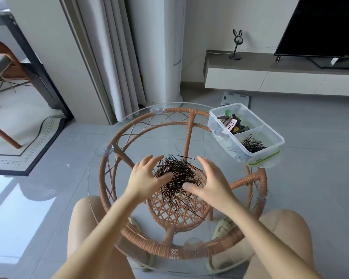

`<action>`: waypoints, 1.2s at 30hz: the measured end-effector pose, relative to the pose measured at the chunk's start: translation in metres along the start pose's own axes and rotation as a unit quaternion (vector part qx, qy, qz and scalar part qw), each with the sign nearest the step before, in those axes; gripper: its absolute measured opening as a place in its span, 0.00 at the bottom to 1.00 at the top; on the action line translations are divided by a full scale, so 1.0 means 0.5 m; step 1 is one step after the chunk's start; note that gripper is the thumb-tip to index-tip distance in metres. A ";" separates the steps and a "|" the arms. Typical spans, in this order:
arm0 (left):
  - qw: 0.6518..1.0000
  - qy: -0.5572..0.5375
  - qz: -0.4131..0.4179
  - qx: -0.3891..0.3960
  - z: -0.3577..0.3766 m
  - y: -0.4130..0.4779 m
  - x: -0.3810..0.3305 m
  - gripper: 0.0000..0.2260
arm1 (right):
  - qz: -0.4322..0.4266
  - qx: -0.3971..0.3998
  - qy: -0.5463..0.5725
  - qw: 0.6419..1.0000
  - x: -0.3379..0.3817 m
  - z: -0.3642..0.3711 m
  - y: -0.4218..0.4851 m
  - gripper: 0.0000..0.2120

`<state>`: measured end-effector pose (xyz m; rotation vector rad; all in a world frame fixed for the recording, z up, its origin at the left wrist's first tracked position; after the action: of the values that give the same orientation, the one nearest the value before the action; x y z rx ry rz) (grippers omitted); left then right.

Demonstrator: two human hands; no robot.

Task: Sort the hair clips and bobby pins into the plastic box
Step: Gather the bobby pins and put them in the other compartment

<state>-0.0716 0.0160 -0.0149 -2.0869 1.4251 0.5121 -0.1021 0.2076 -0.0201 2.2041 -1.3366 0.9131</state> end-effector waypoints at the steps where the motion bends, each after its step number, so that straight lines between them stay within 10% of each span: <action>1: 0.995 0.084 0.015 0.051 -0.001 0.006 0.004 0.39 | -0.016 0.050 -0.084 0.995 -0.004 0.001 0.003 0.49; 6: 0.940 0.308 0.124 0.085 0.015 0.009 -0.027 0.50 | -0.083 0.107 -0.280 0.951 0.006 0.030 0.033 0.57; 16: 0.976 0.161 0.138 0.054 -0.012 0.021 -0.056 0.22 | -0.134 0.038 -0.159 0.977 0.032 0.017 0.054 0.16; 36: 0.996 -0.047 0.070 -0.044 -0.137 0.034 -0.130 0.05 | -0.034 -0.101 0.029 0.994 0.030 -0.224 0.059 0.11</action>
<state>-0.1108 0.0147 0.0729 -2.0114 1.5254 0.7306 -0.1595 0.2557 0.0696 2.0407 -1.2610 0.7756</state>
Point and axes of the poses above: each hand's wrist, its own y-axis towards the middle knuckle, its own z-axis out of the palm, x = y × z, the point moved 3 cm from there along y, towards the middle knuckle, and after that the axes turned 7 degrees about -z, right-handed, at the moved point
